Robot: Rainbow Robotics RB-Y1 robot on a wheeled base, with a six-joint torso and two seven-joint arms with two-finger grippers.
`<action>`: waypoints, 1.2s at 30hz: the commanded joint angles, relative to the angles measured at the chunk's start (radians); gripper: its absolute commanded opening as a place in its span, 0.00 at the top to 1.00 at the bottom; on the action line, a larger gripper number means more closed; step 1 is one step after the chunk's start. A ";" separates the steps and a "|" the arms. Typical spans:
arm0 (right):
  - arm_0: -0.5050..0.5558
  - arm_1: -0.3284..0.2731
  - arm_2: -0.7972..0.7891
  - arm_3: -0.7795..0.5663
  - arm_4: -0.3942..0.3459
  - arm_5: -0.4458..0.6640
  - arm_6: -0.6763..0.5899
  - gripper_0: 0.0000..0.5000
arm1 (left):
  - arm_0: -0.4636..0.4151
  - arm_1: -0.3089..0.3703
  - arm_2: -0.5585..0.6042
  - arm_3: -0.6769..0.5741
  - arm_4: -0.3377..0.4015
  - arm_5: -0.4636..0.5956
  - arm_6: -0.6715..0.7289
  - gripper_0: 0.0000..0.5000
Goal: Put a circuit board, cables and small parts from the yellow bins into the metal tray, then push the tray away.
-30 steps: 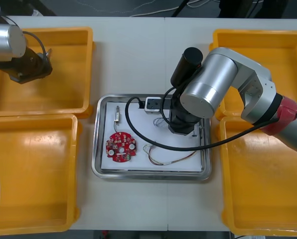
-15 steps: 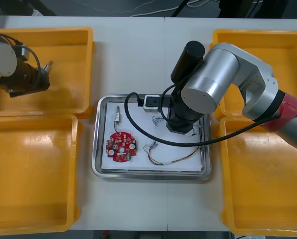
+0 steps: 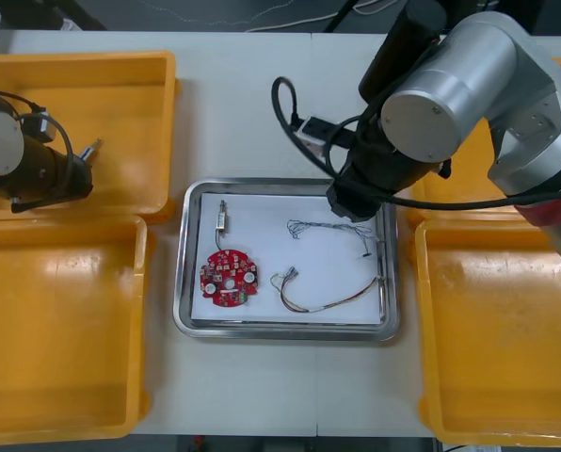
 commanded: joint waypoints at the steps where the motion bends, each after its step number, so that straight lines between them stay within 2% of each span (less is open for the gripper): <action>1: 0.047 0.013 -0.107 -0.106 0.036 0.058 -0.157 0.00 | 0.007 0.048 0.028 -0.050 0.016 0.014 -0.040 0.00; 7: 0.080 -0.003 -0.177 -0.164 0.062 0.146 -0.313 0.00 | -0.042 0.054 0.058 -0.081 0.018 0.112 -0.057 0.00; 15: 0.143 -0.058 -0.280 -0.228 0.059 0.232 -0.485 0.00 | -0.166 0.058 0.047 -0.055 -0.021 0.210 -0.112 0.00; 21: 0.211 -0.104 -0.352 -0.271 0.055 0.232 -0.565 0.00 | -0.240 0.057 0.004 0.042 -0.024 0.168 -0.213 0.00; 26: 0.269 -0.145 -0.413 -0.281 0.044 0.232 -0.571 0.00 | -0.266 0.055 -0.011 0.108 -0.010 0.125 -0.331 0.00; 32: 0.352 -0.205 -0.489 -0.282 0.026 0.232 -0.581 0.00 | -0.278 0.049 -0.011 0.139 0.022 0.108 -0.474 0.00; 36: 0.403 -0.219 -0.545 -0.281 0.026 0.232 -0.588 0.00 | -0.281 0.043 -0.013 0.211 0.073 0.036 -0.569 0.00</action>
